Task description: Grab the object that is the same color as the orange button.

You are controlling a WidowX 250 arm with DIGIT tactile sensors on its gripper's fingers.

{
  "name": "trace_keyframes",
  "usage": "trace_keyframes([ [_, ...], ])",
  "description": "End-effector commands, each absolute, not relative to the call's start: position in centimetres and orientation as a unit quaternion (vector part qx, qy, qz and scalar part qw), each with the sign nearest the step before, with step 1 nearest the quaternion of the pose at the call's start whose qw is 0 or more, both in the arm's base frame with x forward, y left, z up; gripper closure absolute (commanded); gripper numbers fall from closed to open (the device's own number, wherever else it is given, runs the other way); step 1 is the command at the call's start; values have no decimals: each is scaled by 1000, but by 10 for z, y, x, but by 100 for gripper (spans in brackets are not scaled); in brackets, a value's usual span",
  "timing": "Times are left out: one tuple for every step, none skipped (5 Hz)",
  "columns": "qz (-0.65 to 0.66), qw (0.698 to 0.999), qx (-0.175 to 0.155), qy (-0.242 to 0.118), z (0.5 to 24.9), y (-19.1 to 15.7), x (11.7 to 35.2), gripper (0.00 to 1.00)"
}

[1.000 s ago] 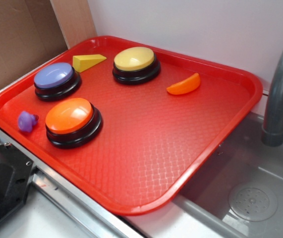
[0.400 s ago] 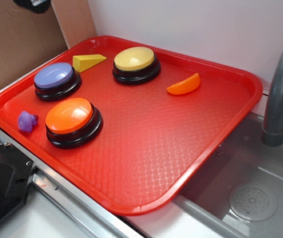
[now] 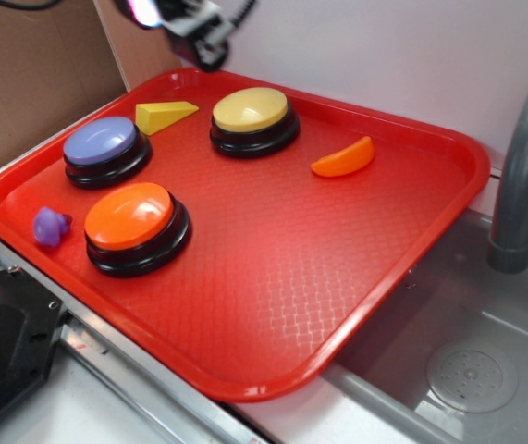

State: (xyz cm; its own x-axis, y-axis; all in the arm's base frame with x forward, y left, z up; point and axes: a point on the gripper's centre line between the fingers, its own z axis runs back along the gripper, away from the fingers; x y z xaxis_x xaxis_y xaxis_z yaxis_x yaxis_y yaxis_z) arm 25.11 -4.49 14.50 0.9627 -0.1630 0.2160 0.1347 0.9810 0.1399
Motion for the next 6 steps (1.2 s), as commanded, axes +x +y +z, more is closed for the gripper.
trace_keyframes([
  [-147,982,39,-115,94,-61,307,0],
  [-178,977,44,-108,69,-78,324,0],
  [-208,973,23,-95,41,-82,335,0],
  [-220,970,10,-102,34,-83,337,0],
  [-232,966,-12,-115,34,-88,338,19],
  [-234,965,-12,-120,34,-89,335,100],
])
